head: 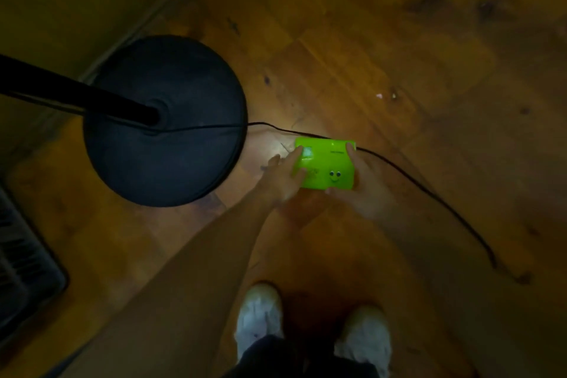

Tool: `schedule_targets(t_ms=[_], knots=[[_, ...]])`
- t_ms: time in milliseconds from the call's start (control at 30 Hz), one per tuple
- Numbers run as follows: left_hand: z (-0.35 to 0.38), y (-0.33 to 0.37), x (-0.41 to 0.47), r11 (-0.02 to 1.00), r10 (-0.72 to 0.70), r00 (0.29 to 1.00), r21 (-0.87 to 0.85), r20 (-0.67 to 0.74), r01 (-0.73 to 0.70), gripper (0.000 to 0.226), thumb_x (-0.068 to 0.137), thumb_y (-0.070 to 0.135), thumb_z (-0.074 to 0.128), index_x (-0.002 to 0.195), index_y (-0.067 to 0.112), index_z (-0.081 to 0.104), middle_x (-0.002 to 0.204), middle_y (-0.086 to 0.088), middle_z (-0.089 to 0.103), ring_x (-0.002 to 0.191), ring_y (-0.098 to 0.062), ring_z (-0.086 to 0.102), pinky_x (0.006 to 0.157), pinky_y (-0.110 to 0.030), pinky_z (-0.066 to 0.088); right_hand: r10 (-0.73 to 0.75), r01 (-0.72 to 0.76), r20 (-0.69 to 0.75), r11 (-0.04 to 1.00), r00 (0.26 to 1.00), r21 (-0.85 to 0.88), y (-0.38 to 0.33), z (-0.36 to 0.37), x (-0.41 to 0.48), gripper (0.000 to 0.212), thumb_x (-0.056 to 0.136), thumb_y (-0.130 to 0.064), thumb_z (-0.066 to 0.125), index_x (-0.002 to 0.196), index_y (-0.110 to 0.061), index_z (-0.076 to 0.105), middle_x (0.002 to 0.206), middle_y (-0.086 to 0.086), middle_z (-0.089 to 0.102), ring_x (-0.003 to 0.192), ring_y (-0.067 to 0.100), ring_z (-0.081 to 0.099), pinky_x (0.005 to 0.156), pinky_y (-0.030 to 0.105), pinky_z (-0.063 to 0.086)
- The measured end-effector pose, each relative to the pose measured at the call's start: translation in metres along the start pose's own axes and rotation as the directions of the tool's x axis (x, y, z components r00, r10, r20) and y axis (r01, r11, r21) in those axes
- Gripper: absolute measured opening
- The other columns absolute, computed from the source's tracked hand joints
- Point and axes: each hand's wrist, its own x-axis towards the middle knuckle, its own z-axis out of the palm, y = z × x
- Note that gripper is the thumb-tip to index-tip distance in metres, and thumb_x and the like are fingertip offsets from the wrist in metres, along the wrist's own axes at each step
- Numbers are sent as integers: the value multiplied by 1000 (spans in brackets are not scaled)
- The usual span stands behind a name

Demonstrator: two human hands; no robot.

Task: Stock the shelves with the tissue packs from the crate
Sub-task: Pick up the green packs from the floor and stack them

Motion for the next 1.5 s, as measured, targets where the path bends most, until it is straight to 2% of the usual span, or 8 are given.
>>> schedule_targets(t_ms=[167, 333, 467, 633, 800, 967, 1200, 1500], knots=[[24, -4, 4, 951, 62, 997, -300, -42, -72, 65, 96, 18, 49, 150, 23, 13, 148, -14, 30, 131, -22, 38, 102, -28, 36, 76, -78, 17, 982, 997, 173, 6, 16, 16, 91, 73, -14, 77, 146, -15, 23, 141, 7, 36, 125, 11, 35, 84, 10, 27], [23, 15, -32, 939, -28, 998, -345, -50, 9, 57, 97, 27, 48, 147, 36, 21, 132, -8, 35, 117, -23, 46, 100, -28, 39, 204, -202, 19, 951, 979, 235, -15, 0, -14, 89, 69, -31, 80, 143, -29, 31, 144, 10, 32, 133, 21, 34, 111, 33, 29], [-2, 55, -90, 941, -27, 998, -339, -48, 10, 52, 99, 28, 43, 146, 37, 23, 118, -1, 28, 100, -19, 46, 88, -18, 36, 232, -229, 10, 953, 973, 200, -58, -38, -68, 88, 71, -31, 78, 144, -30, 29, 147, 14, 20, 138, 23, 23, 109, 25, 21], [-54, 125, -176, 949, 56, 992, -303, -114, -88, 49, 98, 25, 43, 145, 31, 30, 124, -6, 32, 101, -16, 47, 90, -17, 36, 155, -140, -71, 973, 985, 186, -136, -98, -146, 88, 73, -24, 78, 145, -17, 27, 146, 14, 13, 138, 17, 20, 99, 10, 15], [-119, 194, -289, 943, 201, 958, -226, -203, -246, 48, 97, 30, 46, 144, 25, 34, 144, -10, 39, 129, -24, 42, 105, -28, 34, 44, -1, -203, 979, 978, 206, -223, -158, -233, 85, 73, -21, 77, 143, -13, 31, 145, 13, 22, 137, 17, 23, 100, 10, 15], [-168, 242, -421, 916, 266, 921, -222, -286, -334, 47, 99, 32, 42, 144, 25, 31, 143, -4, 43, 128, -21, 42, 89, -17, 33, -5, 82, -315, 969, 949, 232, -296, -201, -344, 80, 70, -23, 80, 139, -17, 40, 136, 11, 36, 130, 19, 35, 104, 20, 26], [-197, 265, -584, 883, 402, 875, -138, -270, -449, 47, 99, 34, 42, 143, 25, 32, 148, -3, 38, 134, -21, 38, 100, -22, 31, -51, 178, -405, 943, 913, 281, -359, -228, -500, 76, 67, -16, 82, 134, -11, 45, 133, 13, 47, 117, 21, 47, 101, 29, 37], [-229, 262, -759, 791, 554, 747, -47, -368, -610, 56, 97, 41, 43, 148, 29, 22, 138, -13, 48, 124, -28, 49, 103, -32, 39, -261, 395, -532, 906, 806, 155, -423, -233, -670, 69, 72, -17, 78, 133, -11, 45, 127, 8, 51, 103, 11, 46, 74, 14, 34]])
